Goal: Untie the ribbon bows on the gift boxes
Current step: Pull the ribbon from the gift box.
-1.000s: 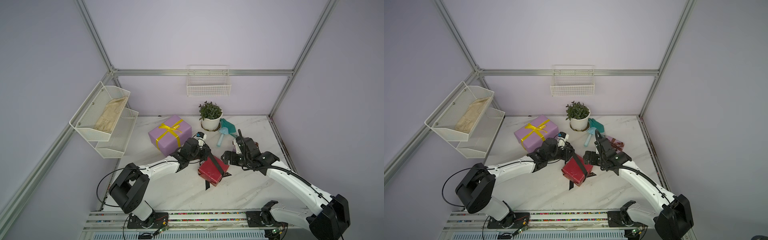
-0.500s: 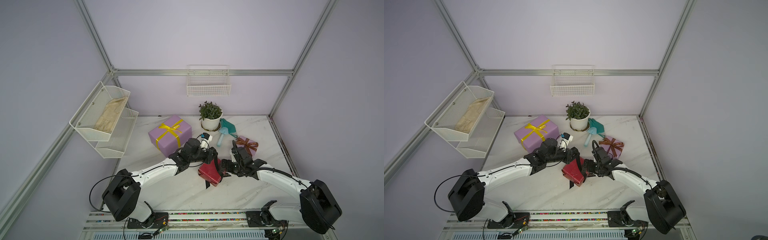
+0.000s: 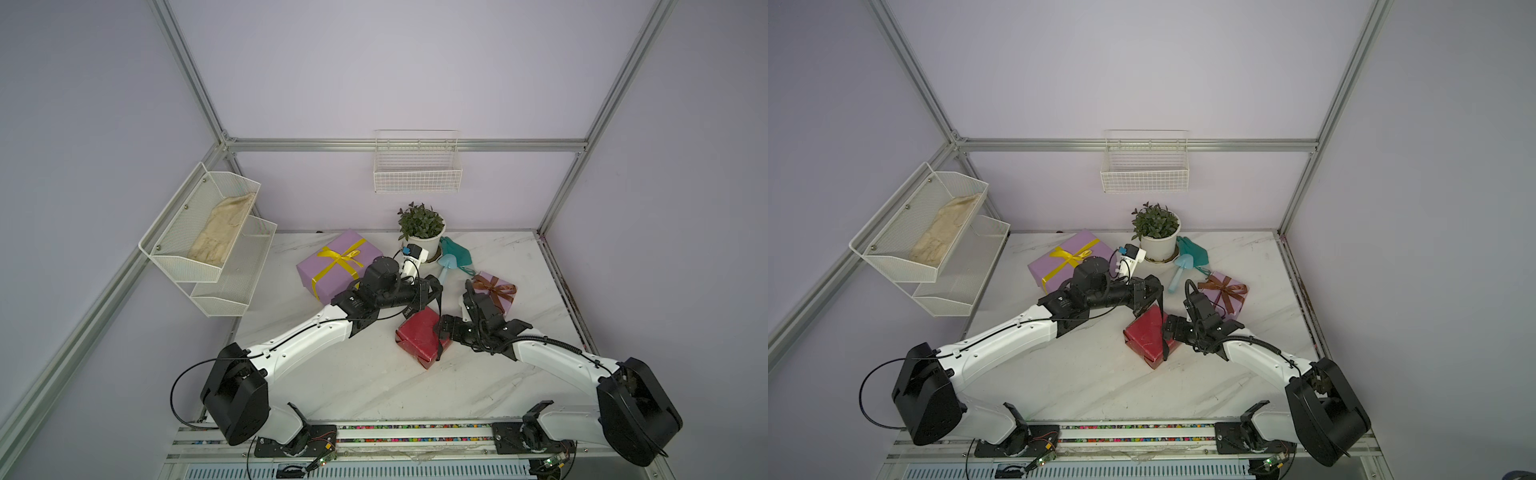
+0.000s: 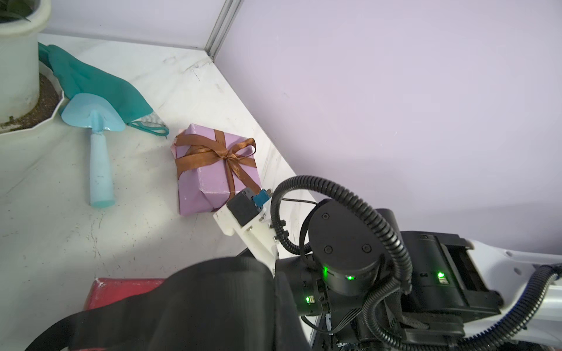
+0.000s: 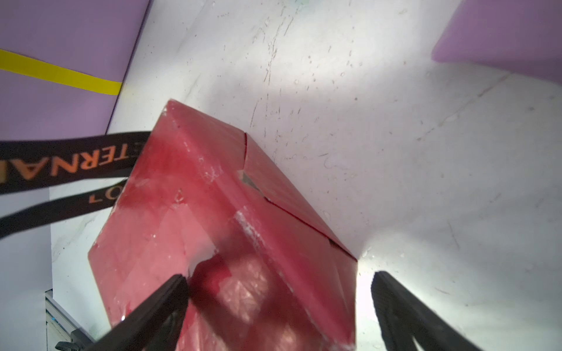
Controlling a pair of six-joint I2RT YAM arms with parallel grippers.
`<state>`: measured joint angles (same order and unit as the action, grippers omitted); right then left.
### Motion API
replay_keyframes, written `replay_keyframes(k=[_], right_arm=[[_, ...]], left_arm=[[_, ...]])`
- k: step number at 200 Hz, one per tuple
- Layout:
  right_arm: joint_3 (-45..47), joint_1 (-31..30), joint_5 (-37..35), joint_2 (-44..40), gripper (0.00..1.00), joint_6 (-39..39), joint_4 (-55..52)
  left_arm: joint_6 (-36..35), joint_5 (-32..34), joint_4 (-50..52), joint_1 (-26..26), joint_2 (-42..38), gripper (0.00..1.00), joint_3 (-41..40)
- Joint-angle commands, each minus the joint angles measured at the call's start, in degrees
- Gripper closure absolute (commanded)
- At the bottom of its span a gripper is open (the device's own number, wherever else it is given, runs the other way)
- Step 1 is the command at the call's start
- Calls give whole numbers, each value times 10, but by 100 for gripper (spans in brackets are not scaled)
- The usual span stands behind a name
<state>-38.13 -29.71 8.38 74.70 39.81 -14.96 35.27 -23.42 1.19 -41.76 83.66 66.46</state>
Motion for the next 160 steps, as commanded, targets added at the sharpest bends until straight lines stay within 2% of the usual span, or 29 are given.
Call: replay_keyframes(k=[1,106,128,160], right_arm=[[-13,2,-10,-1,3,6,13],[-28,2,-32,35,3,-5,27],[-34,2,-46,35,3,-12,15],[-46,2,-61,33,3,-20,4]], left_arm=[[-17,-6,2,10,-23,100,37],[-56,-7,71,40,-63,100,147],[-79,20,102,58,-79,100,154],[-120,79,166,115,-121,100,171]])
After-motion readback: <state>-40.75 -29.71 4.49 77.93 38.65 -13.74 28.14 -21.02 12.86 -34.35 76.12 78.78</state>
